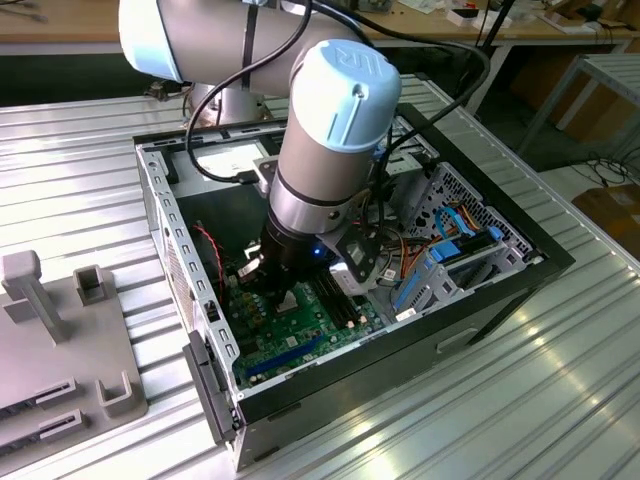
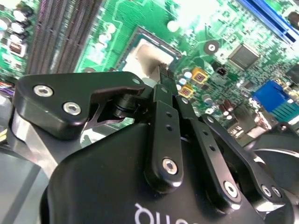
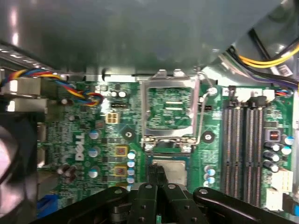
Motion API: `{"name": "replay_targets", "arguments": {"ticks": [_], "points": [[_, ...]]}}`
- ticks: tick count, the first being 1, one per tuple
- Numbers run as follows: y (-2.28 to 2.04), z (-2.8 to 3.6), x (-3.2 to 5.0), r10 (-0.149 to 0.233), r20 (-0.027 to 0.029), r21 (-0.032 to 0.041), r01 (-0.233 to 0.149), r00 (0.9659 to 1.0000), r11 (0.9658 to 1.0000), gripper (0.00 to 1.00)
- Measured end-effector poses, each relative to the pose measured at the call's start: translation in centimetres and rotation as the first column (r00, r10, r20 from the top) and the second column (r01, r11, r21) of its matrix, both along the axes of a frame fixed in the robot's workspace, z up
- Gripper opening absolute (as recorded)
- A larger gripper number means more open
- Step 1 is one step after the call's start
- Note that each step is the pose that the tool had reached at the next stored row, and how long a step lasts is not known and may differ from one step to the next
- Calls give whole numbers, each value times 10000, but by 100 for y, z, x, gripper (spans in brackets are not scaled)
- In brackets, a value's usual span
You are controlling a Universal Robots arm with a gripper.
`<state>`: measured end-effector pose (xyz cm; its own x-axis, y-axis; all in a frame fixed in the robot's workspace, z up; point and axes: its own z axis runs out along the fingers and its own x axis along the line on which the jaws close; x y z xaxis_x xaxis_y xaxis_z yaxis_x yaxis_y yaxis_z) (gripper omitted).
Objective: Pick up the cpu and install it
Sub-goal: 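Place the cpu into insertion slot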
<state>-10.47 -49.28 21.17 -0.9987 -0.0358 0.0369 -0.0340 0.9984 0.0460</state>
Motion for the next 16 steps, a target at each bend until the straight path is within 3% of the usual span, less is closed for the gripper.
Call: {"name": "replay_targets", "arguments": {"ticks": [16], "points": [[-17,-63,-81,1,9,0,-1,10000,10000,11]]}}
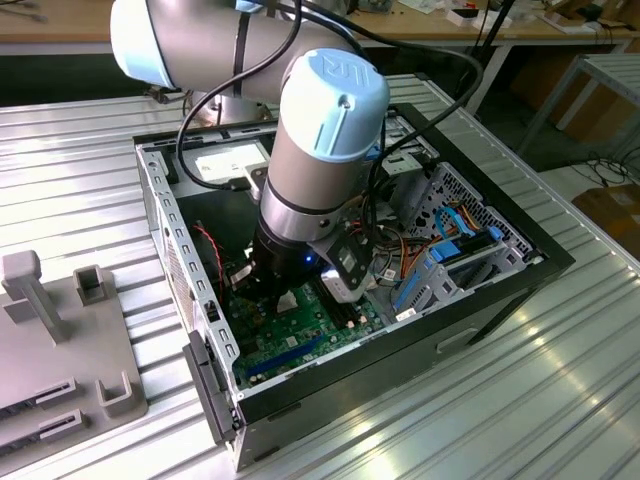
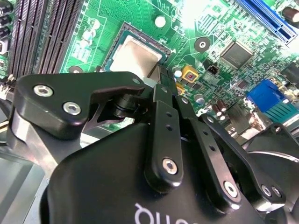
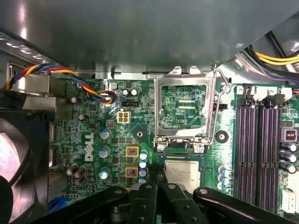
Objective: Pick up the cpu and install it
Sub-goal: 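Place the cpu into insertion slot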
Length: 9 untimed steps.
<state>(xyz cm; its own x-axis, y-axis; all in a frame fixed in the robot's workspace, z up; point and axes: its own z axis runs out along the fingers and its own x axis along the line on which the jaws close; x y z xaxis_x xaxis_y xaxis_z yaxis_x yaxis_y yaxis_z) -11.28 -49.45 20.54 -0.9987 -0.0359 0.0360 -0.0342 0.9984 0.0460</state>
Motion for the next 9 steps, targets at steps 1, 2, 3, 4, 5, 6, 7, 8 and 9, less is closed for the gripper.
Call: {"name": "replay_targets", "arguments": {"ticks": [1,2,3,4,5,6,7,8,9], "points": [[-1,-4,-1,0,-1,-2,0,10000,10000,11],[-2,-8,-1,-1,-1,-5,1,10000,10000,11],[-2,-12,-1,-1,-1,-6,1,10000,10000,11],[-2,-19,-1,-2,-1,-9,2,10000,10000,11],[-2,-24,-1,-1,-1,-12,1,10000,10000,11],[-2,-28,-1,-1,-1,-16,1,10000,10000,11],[-3,-34,-1,-1,-2,-23,1,10000,10000,11],[-3,-37,-1,-1,-2,-27,1,10000,10000,11],[-3,-42,-1,-1,-3,-29,1,10000,10000,11]]}}
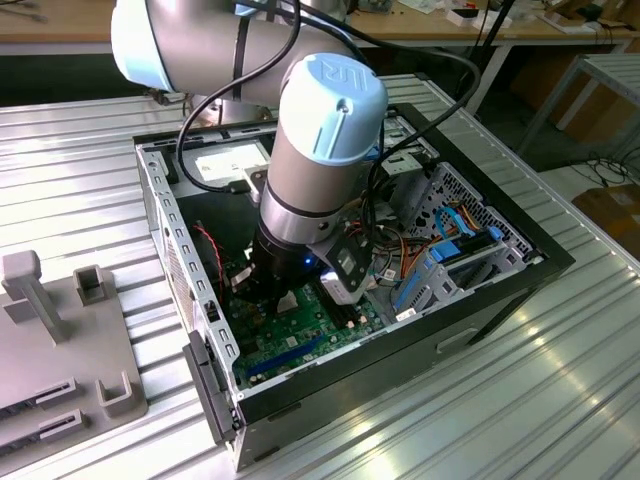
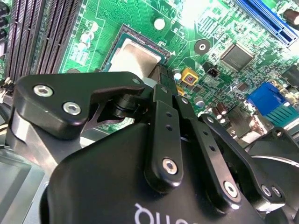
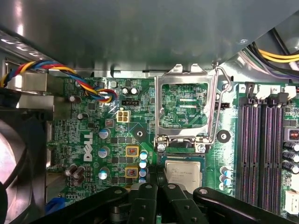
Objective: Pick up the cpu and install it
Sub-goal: 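Place the cpu into insertion slot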
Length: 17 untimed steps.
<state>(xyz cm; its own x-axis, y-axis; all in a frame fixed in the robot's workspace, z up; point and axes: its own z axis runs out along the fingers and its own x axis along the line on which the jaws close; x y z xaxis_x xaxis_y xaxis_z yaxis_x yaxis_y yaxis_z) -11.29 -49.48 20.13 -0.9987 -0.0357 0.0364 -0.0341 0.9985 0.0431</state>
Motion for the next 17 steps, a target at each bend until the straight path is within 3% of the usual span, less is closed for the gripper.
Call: {"name": "replay_targets", "arguments": {"ticks": [4,11,14,17], "points": [[1,5,-1,-1,6,4,1,10000,10000,11],[2,97,2,0,-1,1,0,10000,10000,11],[5,98,108,0,-55,-5,0,10000,10000,11],[8,90,186,-1,-71,-2,1,10000,10000,11]]}}
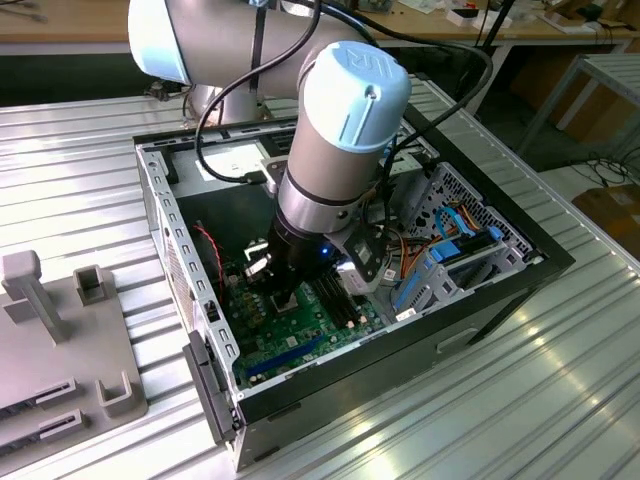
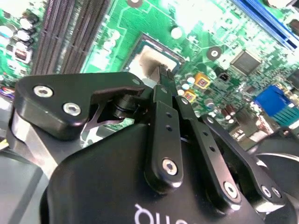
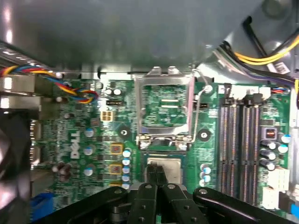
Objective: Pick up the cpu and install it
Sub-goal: 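Place the cpu into insertion slot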
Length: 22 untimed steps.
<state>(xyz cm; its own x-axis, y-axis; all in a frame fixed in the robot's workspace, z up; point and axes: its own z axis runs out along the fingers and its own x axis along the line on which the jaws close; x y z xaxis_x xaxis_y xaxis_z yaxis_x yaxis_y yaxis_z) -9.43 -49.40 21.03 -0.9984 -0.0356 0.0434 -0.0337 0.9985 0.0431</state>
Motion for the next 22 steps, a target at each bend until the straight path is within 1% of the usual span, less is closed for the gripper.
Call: {"name": "replay_targets", "arguments": {"ticks": [4,10,11,12,13,14,16,18,20,22], "points": [[0,-20,26,0,-1,-2,0,10000,10000,11],[0,-37,31,0,0,-2,0,10000,10000,11],[0,-28,32,0,-1,-3,0,10000,10000,11],[0,9,31,0,-5,-2,0,10000,10000,11],[0,87,31,0,-27,-2,0,10000,10000,11],[0,99,36,2,-41,-7,-2,10000,10000,11],[0,99,58,-2,-54,-36,2,10000,10000,11],[0,98,93,-2,-56,-54,2,10000,10000,11],[0,97,114,-2,-56,-56,1,10000,10000,11],[0,96,119,-4,-56,-56,3,10000,10000,11]]}}
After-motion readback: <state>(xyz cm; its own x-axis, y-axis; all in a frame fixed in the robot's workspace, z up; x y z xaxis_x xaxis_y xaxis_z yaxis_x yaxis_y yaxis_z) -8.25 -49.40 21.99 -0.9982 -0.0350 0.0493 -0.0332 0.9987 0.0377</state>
